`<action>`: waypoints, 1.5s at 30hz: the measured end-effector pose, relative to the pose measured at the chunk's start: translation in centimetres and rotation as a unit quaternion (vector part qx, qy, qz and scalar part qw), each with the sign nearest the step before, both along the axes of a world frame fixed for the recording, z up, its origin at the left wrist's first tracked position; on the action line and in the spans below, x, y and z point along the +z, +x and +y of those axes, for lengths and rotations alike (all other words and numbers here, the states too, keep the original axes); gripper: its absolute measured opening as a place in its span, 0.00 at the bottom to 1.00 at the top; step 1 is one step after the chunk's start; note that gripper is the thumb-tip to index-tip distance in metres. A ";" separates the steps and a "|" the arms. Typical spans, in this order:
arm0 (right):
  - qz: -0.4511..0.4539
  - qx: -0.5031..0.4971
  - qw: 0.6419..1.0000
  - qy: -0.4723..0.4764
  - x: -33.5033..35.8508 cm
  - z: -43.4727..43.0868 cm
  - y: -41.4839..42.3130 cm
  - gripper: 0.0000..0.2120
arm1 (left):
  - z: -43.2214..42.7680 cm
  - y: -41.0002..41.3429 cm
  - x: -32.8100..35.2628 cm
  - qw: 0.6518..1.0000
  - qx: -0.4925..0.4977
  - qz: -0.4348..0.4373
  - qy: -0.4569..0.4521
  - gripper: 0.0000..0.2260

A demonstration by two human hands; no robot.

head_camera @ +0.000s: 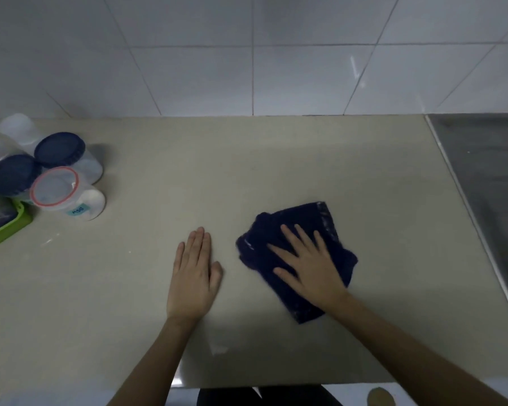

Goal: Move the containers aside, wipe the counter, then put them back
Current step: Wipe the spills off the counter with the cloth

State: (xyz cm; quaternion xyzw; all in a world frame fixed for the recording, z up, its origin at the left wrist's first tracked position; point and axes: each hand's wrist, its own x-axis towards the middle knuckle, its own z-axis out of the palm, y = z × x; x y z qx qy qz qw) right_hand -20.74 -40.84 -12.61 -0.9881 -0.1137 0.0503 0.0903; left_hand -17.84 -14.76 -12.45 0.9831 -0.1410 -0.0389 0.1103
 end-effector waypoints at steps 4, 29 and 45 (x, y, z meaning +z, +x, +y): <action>0.023 -0.201 0.979 -0.018 0.2 -7.1 0.5 0.26 | 0.3 0.4 -0.1 1.000 0.003 -0.014 -0.004 0.27; -0.010 -0.090 0.995 -0.043 -0.1 5.4 -4.2 0.22 | -0.1 -0.1 -0.2 1.000 0.000 -0.016 0.011 0.26; -0.008 -0.074 0.996 -0.053 -0.5 0.1 -5.8 0.22 | -0.1 -0.3 0.0 1.000 0.006 -0.016 -0.009 0.26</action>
